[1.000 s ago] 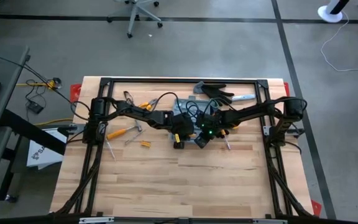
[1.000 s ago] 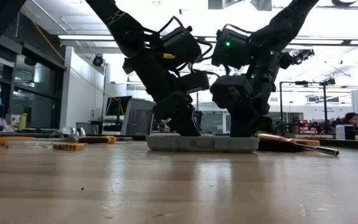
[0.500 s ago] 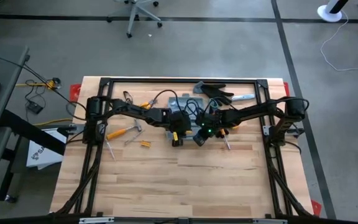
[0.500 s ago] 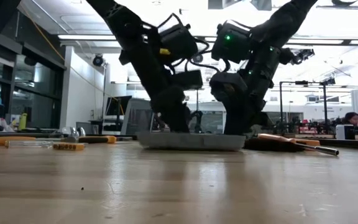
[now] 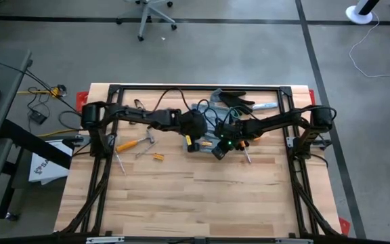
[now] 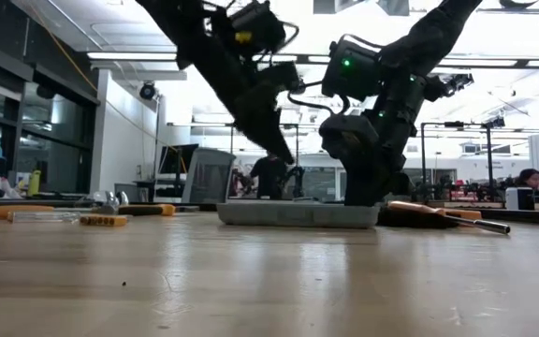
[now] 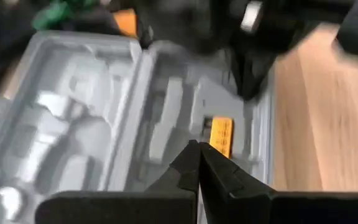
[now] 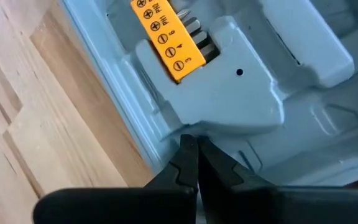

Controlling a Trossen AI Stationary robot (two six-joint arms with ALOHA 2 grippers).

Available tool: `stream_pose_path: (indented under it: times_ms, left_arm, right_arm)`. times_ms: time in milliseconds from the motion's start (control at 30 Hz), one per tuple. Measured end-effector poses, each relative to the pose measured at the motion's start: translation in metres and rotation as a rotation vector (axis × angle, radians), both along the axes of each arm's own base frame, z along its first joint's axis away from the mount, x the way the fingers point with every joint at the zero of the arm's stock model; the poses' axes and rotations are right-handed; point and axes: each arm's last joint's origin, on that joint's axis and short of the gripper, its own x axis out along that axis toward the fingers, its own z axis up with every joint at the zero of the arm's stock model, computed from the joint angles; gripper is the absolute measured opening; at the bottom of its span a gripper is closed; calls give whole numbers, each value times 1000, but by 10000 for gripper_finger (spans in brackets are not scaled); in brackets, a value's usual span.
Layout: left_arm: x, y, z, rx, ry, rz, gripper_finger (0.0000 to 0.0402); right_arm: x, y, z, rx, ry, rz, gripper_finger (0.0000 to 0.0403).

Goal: Prefit tool cases
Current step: Remove the yellow screwdriver bits from the gray toolbox

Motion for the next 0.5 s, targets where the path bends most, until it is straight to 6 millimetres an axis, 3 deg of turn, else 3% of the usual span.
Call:
stream_pose_path:
  times_ms: [233,500]
  left_arm:
    - [7,4,-27,-92,35,-134,16]
    - [11,6,-44,-78,52,-204,121]
  right_arm:
    - [0,0,0,5,-2,3,0]
    - [0,0,0,9,-2,3,0]
